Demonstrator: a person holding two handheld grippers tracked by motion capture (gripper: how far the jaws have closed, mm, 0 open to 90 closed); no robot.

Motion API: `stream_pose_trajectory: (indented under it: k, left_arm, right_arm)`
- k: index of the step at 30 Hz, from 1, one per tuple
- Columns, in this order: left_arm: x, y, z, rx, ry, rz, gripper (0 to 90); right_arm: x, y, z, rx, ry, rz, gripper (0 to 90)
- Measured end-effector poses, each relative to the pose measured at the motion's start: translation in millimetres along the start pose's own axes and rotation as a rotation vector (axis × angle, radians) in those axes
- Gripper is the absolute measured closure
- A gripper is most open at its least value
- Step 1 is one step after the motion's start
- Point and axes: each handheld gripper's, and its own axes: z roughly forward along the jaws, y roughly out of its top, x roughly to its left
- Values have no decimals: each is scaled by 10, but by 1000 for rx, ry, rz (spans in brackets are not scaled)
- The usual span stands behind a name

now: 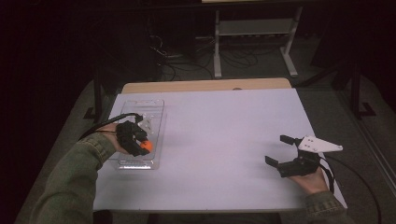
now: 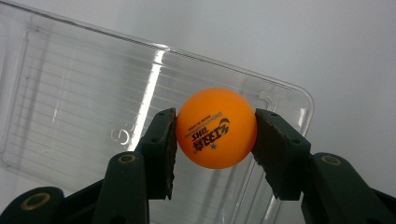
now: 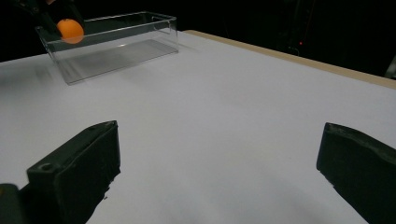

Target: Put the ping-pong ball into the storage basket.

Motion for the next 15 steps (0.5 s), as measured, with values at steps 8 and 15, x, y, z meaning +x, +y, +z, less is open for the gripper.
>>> stream_pose_trajectory:
  k: [8,15]
  left_arm:
    - [-2,-17,95,5,-14,-4,502]
    - [25,-15,159,13,-19,-8,502]
  right_arm:
    - [0,-2,3,3,1,-1,0]
    - [1,-2,0,1,1,0,0]
